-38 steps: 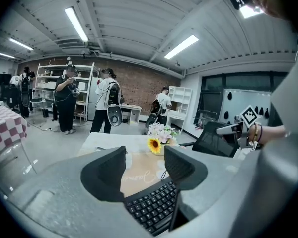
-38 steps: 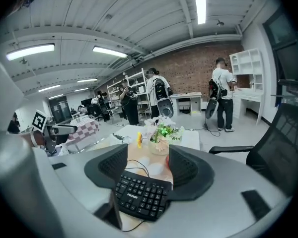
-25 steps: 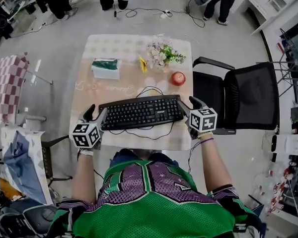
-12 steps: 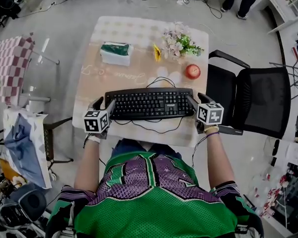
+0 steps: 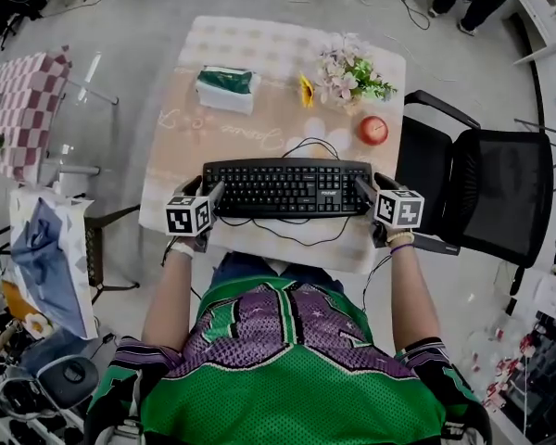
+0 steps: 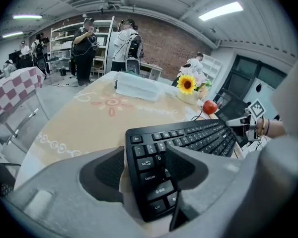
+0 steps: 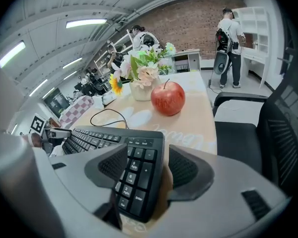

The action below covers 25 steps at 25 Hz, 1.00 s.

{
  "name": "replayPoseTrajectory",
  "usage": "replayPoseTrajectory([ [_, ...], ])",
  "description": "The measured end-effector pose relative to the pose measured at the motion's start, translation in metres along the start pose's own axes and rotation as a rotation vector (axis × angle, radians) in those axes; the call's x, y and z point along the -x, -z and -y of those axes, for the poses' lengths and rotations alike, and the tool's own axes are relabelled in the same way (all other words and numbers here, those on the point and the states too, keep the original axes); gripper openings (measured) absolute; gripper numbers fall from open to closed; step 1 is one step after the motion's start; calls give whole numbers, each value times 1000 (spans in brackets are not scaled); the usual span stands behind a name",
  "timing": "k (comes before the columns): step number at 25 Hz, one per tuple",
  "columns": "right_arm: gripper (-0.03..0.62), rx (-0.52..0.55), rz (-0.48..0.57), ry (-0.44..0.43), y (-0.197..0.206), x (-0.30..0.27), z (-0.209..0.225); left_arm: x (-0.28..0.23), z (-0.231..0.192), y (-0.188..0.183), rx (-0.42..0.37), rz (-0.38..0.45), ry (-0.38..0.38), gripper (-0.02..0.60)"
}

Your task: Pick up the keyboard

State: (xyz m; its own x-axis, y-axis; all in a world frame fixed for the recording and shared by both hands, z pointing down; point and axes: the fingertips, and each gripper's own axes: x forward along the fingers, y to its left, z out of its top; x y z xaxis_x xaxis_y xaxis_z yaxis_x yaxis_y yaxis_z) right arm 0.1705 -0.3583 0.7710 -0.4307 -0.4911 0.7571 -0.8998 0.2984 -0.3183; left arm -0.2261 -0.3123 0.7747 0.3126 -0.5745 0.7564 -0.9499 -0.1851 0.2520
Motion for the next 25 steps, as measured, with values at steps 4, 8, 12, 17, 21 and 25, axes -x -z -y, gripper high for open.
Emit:
replayPoseTrajectory([
  [4,245,-35,-20,-31,8,-11,-3,-2,-4,3,38,-17,17,253],
  [8,247,-78,-19,-59,11,-15,-3,-4,-8,7,79,-24,28,262],
  [12,247,-97,-34,-74,13,-13,-4,-5,-7,8,83,-35,39,264],
  [17,247,-119,3,-111,11,-14,-6,-6,-7,8,70,-28,40,264],
  [21,247,-131,0,-116,13,-15,-8,-5,-7,8,73,-22,32,264],
  [25,242,-140,19,-145,15,-13,-8,-7,-8,8,91,-18,31,257],
])
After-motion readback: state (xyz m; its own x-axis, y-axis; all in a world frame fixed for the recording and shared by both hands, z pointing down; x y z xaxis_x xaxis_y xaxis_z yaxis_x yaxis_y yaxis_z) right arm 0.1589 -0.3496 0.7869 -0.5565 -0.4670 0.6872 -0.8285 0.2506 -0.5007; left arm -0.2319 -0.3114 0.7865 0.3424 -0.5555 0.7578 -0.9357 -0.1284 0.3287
